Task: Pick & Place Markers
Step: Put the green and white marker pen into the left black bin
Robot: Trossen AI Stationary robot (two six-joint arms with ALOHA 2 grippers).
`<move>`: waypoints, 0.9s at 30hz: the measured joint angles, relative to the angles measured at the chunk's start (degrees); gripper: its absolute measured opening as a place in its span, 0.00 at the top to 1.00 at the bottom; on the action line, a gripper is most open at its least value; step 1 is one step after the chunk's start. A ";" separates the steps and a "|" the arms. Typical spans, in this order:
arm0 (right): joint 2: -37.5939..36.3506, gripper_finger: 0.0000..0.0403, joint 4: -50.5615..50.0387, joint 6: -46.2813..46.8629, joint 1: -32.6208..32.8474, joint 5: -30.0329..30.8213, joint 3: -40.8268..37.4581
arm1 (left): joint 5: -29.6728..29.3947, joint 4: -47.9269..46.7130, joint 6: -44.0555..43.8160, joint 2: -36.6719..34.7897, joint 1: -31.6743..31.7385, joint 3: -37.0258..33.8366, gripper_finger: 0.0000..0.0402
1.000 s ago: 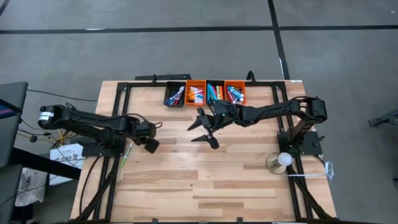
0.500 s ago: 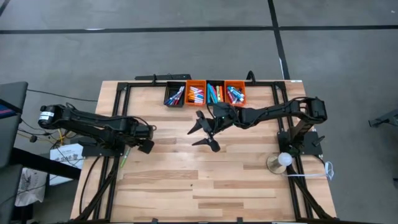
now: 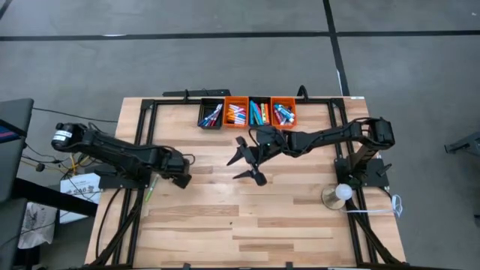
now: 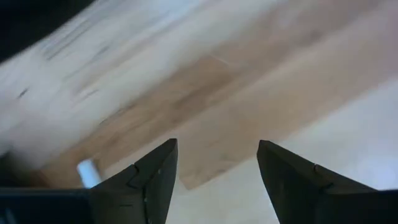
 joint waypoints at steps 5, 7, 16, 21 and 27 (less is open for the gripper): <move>0.02 0.41 -0.15 -0.58 -0.02 0.02 0.00 | -4.62 0.51 7.48 -0.10 -3.86 0.00 0.46; 0.02 0.41 -0.17 -0.92 0.00 0.01 0.00 | -8.05 1.14 11.01 -0.10 -5.25 0.00 0.46; 0.02 0.41 -0.20 -2.02 0.00 0.17 0.00 | -20.36 6.23 24.63 -0.10 -9.29 0.02 0.46; 0.02 0.41 -0.44 -2.81 0.00 0.20 0.00 | -21.65 6.41 29.78 -0.10 -9.29 0.02 0.46; 0.04 0.41 -0.81 -3.83 0.00 0.22 0.00 | -31.71 12.55 36.65 -0.10 -9.27 0.02 0.46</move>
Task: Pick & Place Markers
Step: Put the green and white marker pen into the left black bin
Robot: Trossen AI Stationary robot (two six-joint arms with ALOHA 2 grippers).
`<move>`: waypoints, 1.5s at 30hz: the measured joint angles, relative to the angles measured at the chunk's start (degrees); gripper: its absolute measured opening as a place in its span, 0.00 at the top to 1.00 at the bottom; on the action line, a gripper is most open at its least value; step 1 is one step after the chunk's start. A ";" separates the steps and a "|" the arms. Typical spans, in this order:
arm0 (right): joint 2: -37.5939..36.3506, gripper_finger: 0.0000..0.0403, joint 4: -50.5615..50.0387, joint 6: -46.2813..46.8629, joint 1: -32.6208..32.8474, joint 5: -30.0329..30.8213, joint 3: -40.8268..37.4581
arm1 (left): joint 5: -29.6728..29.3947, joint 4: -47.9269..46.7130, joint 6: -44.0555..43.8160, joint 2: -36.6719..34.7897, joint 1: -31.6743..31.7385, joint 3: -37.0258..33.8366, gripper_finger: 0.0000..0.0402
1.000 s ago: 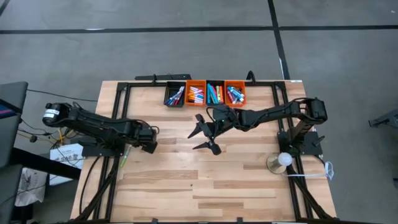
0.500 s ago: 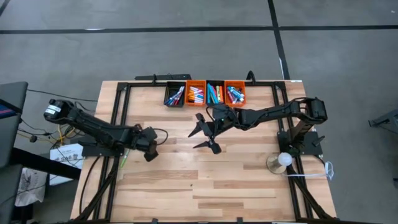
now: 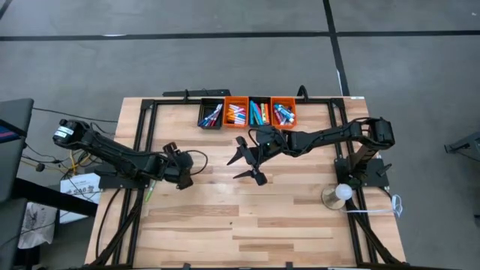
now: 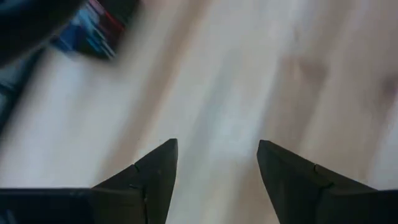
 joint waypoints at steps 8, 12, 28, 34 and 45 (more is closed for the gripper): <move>0.00 0.41 -0.24 -0.18 0.00 0.02 0.00 | -17.15 2.80 15.27 0.04 0.23 -0.50 0.46; 0.00 0.41 -0.24 -0.25 0.00 0.02 0.00 | -21.22 3.95 16.60 0.22 3.46 -0.57 0.46; 0.00 0.41 -0.64 -1.41 -0.13 0.00 0.00 | 16.06 6.27 6.33 4.77 4.82 2.33 0.46; 0.00 0.41 2.94 0.52 -3.02 4.00 0.00 | 18.58 17.13 4.27 -0.43 -8.14 4.81 0.46; 0.00 0.41 0.38 7.28 -9.58 4.69 0.00 | 8.47 27.79 -1.98 -14.73 -23.91 4.81 0.46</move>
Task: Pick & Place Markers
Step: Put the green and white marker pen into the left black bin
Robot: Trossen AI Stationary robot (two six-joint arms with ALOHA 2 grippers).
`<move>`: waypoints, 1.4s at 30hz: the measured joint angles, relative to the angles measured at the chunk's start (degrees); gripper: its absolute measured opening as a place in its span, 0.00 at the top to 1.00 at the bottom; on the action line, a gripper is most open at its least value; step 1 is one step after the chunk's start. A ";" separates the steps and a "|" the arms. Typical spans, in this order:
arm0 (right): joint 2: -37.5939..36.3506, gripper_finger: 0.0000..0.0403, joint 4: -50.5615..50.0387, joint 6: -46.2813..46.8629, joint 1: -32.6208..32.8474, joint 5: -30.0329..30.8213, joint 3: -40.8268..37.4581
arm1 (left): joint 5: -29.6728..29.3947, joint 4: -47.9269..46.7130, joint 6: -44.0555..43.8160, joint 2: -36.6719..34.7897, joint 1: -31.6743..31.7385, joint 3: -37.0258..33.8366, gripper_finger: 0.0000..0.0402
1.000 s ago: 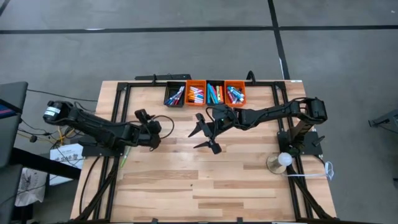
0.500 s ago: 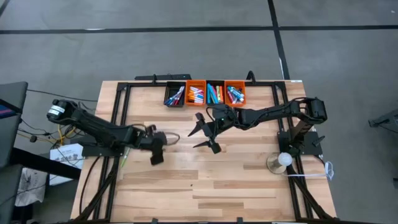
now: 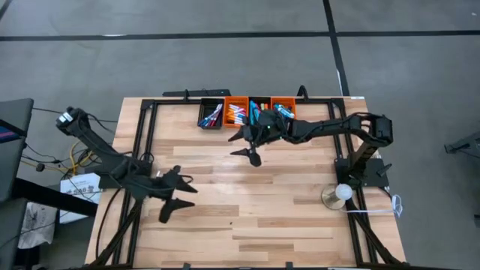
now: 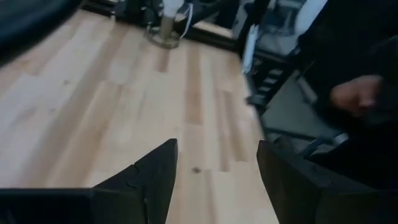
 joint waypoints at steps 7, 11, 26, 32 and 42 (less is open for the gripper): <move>0.00 0.41 -1.28 1.95 -4.63 -0.52 0.00 | 1.34 0.55 -3.09 -2.69 -4.22 -0.02 0.46; 0.00 0.41 -0.02 3.00 -6.61 -9.66 0.00 | -0.92 -1.85 -8.85 -2.70 -3.39 -0.02 0.46; 0.00 0.41 -1.99 -1.11 -6.36 -28.59 0.00 | 52.09 -26.70 -23.71 7.47 35.17 -0.02 0.46; 0.00 0.41 -2.81 -2.98 -5.24 -30.48 0.00 | 61.77 -36.58 -22.37 15.85 40.58 -0.02 0.46; 0.00 0.41 -4.17 -5.97 -2.58 -31.70 0.00 | 63.41 -50.74 -17.59 18.79 41.02 -0.06 0.46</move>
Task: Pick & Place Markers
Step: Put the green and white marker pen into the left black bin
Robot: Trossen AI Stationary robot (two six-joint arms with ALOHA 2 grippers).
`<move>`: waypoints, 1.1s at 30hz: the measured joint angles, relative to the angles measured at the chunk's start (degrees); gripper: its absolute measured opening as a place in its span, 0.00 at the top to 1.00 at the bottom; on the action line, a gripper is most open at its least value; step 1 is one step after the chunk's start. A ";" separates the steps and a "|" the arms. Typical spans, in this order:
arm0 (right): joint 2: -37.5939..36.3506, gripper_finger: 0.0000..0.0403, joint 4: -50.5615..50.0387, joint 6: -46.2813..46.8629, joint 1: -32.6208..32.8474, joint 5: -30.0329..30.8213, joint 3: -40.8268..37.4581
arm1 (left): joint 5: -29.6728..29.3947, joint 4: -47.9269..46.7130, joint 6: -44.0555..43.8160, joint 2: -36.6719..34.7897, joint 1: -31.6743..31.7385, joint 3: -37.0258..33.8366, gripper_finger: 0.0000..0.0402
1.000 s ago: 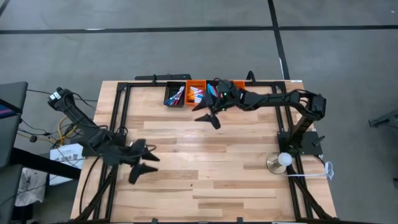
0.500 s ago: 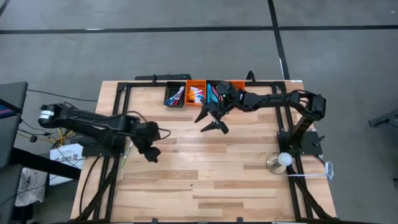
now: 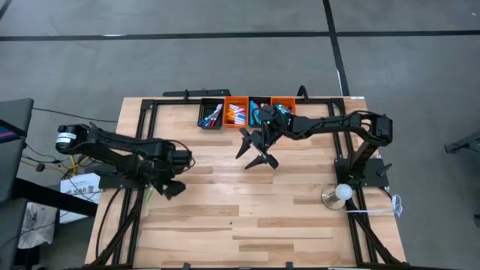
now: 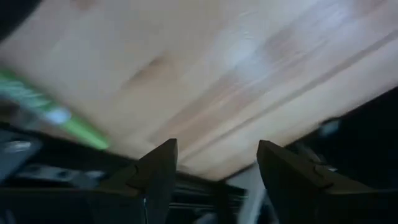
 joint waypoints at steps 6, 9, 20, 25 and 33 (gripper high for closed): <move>0.00 0.41 -0.31 -0.02 -0.11 0.00 0.00 | -1.78 1.79 3.94 0.01 0.01 0.00 0.46; 0.00 0.41 -0.51 0.02 -0.11 -0.02 0.00 | 1.03 9.38 3.05 0.41 0.01 -0.89 0.46; 0.00 0.41 -1.63 0.00 -0.11 0.00 0.00 | 7.36 43.38 -6.03 -0.62 0.01 -16.48 0.46; 0.00 0.41 -1.64 0.02 -0.11 0.00 0.00 | 5.18 55.32 -8.55 -3.33 0.76 -23.06 0.46; 0.00 0.41 -1.64 0.04 -0.11 0.05 0.00 | 4.39 56.76 -9.47 -11.93 2.67 -29.10 0.46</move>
